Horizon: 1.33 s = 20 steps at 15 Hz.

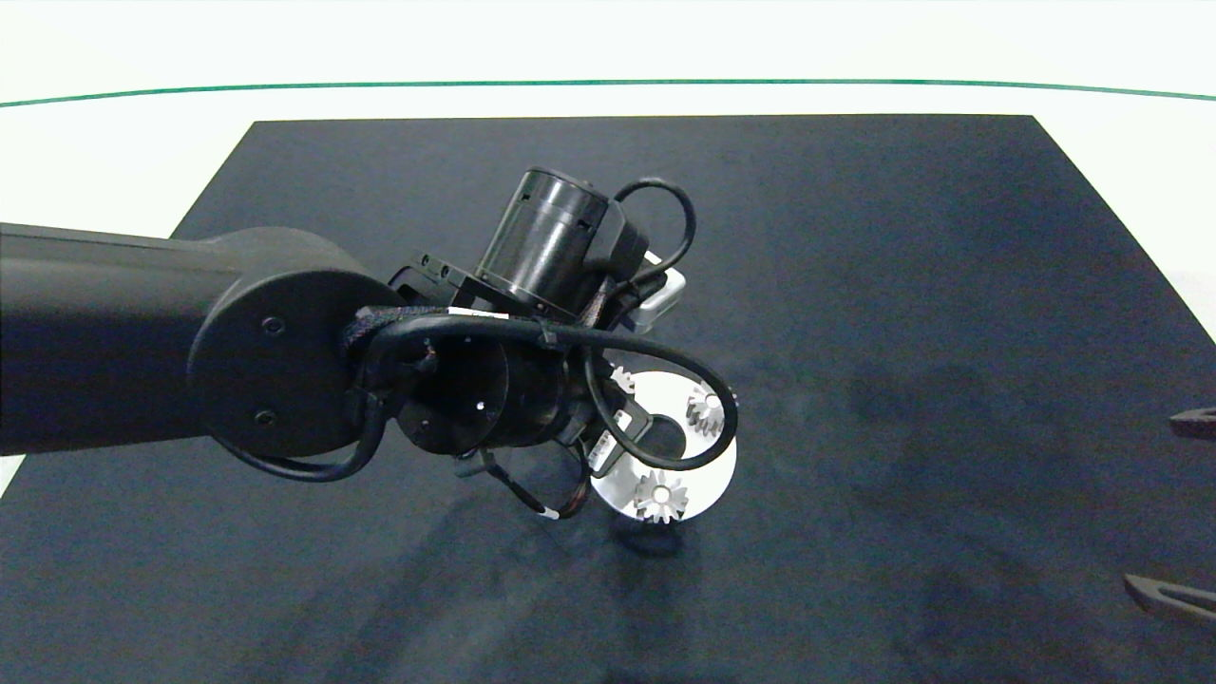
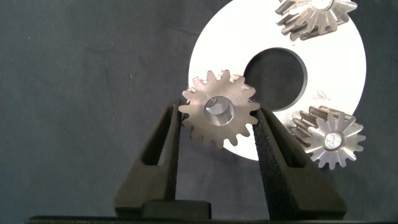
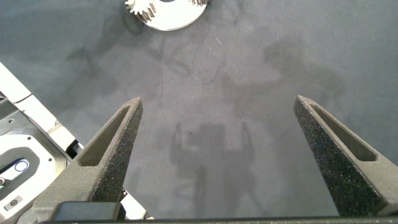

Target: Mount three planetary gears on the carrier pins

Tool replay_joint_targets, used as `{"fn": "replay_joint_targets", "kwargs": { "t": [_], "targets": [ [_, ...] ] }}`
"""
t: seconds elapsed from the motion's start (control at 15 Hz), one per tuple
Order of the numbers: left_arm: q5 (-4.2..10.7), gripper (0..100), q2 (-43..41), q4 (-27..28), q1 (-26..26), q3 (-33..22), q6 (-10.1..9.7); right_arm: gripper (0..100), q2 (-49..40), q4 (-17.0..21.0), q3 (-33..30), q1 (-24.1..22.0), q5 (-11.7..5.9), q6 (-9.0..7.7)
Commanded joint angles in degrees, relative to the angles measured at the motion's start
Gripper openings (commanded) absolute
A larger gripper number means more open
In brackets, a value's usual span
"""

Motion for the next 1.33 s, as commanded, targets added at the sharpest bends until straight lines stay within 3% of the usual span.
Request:
{"fn": "replay_joint_targets", "kwargs": {
  "t": [0.07,1.33],
  "targets": [
    [0.12,0,0.61,0.05,0.24,0.18,0.0,100,0.28,0.14,0.43,0.09,0.0,-0.11],
    [0.12,0,1.76,-1.27,1.12,0.0,0.35,100,0.28,0.14,0.6,0.18,0.0,-0.11]
  ]
}}
